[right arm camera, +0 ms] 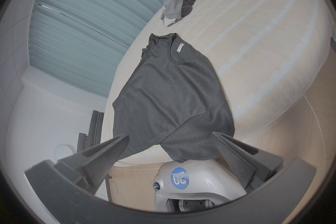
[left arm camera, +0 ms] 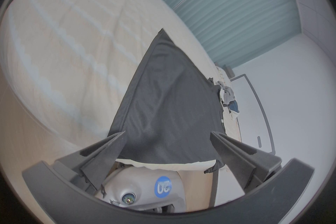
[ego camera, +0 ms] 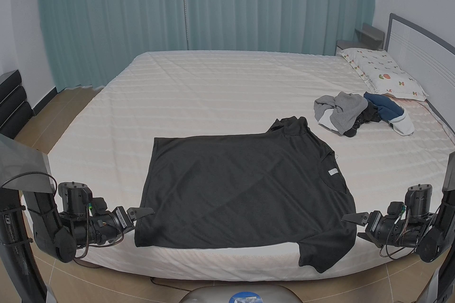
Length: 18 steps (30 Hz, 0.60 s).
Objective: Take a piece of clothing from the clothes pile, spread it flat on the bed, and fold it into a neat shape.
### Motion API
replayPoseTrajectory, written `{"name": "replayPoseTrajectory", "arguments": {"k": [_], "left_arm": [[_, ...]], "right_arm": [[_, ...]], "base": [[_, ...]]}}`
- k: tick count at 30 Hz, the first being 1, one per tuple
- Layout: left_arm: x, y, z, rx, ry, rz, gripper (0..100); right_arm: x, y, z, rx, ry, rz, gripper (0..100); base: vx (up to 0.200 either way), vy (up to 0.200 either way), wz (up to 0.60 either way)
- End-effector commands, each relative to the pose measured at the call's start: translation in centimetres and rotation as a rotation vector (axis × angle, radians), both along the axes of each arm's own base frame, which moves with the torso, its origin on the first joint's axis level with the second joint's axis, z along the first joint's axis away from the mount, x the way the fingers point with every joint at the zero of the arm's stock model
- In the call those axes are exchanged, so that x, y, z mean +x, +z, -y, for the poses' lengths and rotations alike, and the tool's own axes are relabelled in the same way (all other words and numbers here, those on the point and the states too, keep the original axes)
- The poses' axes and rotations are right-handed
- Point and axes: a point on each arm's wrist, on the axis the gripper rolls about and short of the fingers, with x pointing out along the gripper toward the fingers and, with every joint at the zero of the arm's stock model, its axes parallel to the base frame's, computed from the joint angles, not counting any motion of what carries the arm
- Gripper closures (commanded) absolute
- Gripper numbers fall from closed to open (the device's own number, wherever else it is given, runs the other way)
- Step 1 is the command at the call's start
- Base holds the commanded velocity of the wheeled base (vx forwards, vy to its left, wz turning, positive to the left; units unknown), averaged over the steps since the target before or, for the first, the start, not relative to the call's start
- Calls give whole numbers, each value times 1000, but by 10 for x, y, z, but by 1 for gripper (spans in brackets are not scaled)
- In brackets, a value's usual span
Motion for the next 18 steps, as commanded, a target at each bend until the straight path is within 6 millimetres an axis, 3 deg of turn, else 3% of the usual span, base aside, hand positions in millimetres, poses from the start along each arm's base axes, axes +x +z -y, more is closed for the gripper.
{"name": "replayPoseTrajectory", "arguments": {"k": [1,3,6,10,18], "left_arm": [[32,50,-14,-96,-1,58,0],[35,70,-18,-112,-17,-4,0],[28,69,-21,-63,-58,-43,0],[0,31,-33,111,-269,-81,0],[2,-2,-30,155,-346,-145,0]], "right_arm": [[-4,1,2,-6,-13,-5,0],[-4,1,3,-9,-16,-4,0],[-4,0,2,-14,-20,-9,0],[-4,0,2,-22,-25,-5,0],[-4,-2,2,-23,-25,-17,0]], "base": [[0,0,0],[0,0,0],[0,0,0],[0,0,0],[0,0,0]]}}
